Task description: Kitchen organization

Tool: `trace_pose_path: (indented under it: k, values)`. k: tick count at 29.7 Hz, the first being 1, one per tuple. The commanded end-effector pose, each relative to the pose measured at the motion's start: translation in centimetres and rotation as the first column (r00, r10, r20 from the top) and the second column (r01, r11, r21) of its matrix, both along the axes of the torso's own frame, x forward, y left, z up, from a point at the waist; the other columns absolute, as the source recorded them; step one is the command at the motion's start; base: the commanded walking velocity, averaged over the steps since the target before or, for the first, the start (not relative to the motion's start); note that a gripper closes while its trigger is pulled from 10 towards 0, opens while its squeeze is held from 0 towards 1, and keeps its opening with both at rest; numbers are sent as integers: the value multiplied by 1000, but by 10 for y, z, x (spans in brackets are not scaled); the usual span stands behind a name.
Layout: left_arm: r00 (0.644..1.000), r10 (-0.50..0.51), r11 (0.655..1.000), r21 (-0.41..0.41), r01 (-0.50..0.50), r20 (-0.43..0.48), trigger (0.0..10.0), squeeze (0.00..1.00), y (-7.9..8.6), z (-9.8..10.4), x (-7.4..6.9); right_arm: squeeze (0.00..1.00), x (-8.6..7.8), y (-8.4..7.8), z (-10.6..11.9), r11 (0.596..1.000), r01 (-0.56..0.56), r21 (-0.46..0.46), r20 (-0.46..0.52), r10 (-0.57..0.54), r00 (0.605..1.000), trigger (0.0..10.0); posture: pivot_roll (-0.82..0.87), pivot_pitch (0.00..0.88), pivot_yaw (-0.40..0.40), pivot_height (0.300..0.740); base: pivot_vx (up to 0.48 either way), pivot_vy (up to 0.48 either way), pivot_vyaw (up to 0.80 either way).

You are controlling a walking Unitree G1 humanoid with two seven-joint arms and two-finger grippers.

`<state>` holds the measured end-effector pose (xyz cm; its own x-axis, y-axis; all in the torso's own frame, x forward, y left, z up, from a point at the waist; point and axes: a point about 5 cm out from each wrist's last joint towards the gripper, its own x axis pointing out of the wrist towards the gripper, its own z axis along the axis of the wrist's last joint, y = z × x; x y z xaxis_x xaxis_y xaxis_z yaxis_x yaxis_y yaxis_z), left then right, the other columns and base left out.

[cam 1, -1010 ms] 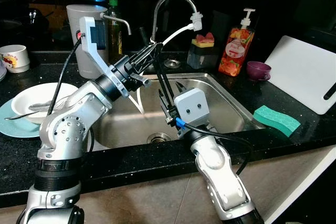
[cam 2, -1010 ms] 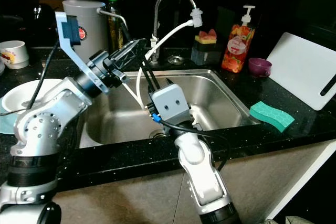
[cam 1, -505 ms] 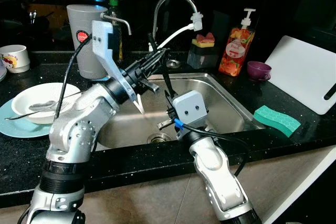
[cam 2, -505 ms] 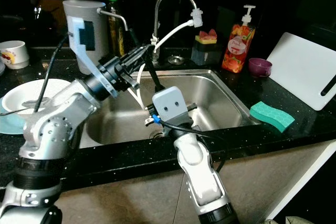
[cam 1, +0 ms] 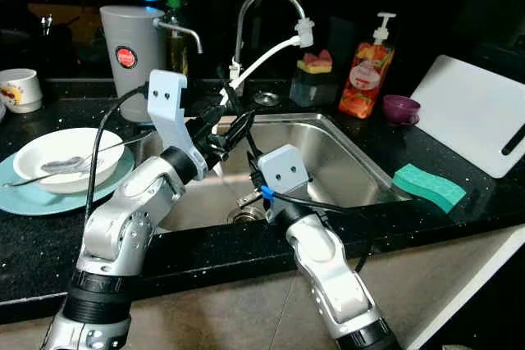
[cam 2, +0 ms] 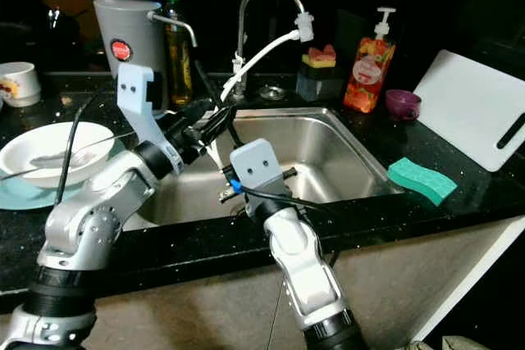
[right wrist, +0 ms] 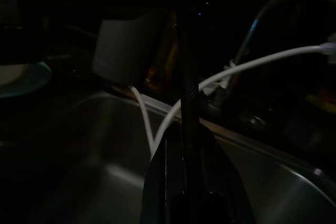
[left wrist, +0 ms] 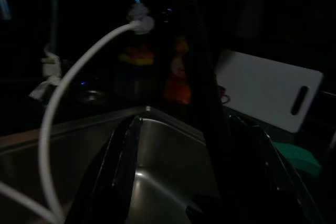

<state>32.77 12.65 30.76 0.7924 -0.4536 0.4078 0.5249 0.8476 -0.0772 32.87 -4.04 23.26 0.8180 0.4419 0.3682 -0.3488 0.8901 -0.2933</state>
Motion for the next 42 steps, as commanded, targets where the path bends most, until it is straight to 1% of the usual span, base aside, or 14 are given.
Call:
trace_pose_path:
  k: [1,3,4,6,10,11,14,18,20,21,25,30,33,42]
  values:
    - [996,52,998,-33,-54,-69,10000,0,12,-13,-1,0,8,-8,4,999,25,41,8,-26,1000,10000,154,105,-122,740,0,0,0]
    - [996,52,998,-33,-54,-69,10000,0,12,-13,-1,0,8,-8,4,999,25,41,8,-26,1000,10000,154,105,-122,740,0,0,0]
    - [997,38,993,-105,-45,-68,10000,0,21,-14,-10,0,23,-10,-4,997,59,44,-51,-57,997,10000,169,112,-122,740,0,0,0]
    - [996,42,986,-157,-53,-75,10000,0,27,-16,-17,0,35,-15,-10,993,107,55,-110,-100,989,10000,169,112,-122,740,0,0,0]
    - [995,57,981,-180,-72,-85,10000,0,32,-19,-19,0,41,-16,-12,990,128,63,-131,-119,984,10000,206,121,-115,740,0,0,0]
    - [993,77,979,-182,-93,-91,10000,0,36,-22,-23,1000,47,-18,-13,987,145,69,-143,-134,981,10000,225,131,-118,740,0,0,0]
    - [991,95,978,-177,-111,-97,10000,0,38,-25,-26,1000,50,-20,-13,984,154,87,-143,-141,980,10000,232,133,-124,740,0,0,0]
    - [976,187,962,-180,-205,-115,10000,0,51,-31,-29,1000,48,-23,10,974,137,181,-40,-132,990,10000,228,143,-147,740,0,0,0]
    - [973,197,959,-182,-216,-120,10000,0,53,-32,-30,1000,49,-24,12,972,137,190,-30,-134,991,10000,228,143,-147,740,0,0,0]
    - [970,207,956,-184,-228,-129,10000,0,56,-34,-30,0,49,-25,16,970,135,204,-17,-135,991,10000,228,143,-147,740,0,0,0]
    - [959,242,949,-171,-265,-144,10000,0,62,-38,-29,0,47,-35,30,959,140,248,43,-155,987,10000,210,146,-151,740,0,0,0]
    - [930,342,932,-76,-353,-132,10000,0,72,-44,-25,0,39,-52,52,940,147,308,130,-195,972,10000,189,144,-139,740,0,0,0]
    - [921,368,923,-66,-379,-130,10000,0,75,-46,-24,0,35,-57,56,934,151,323,148,-208,967,10000,183,145,-135,740,0,0,0]
    - [868,497,868,33,-496,-11,10000,0,91,-42,-21,0,14,-77,65,922,192,337,226,-277,934,10000,168,143,-123,740,0,0,0]
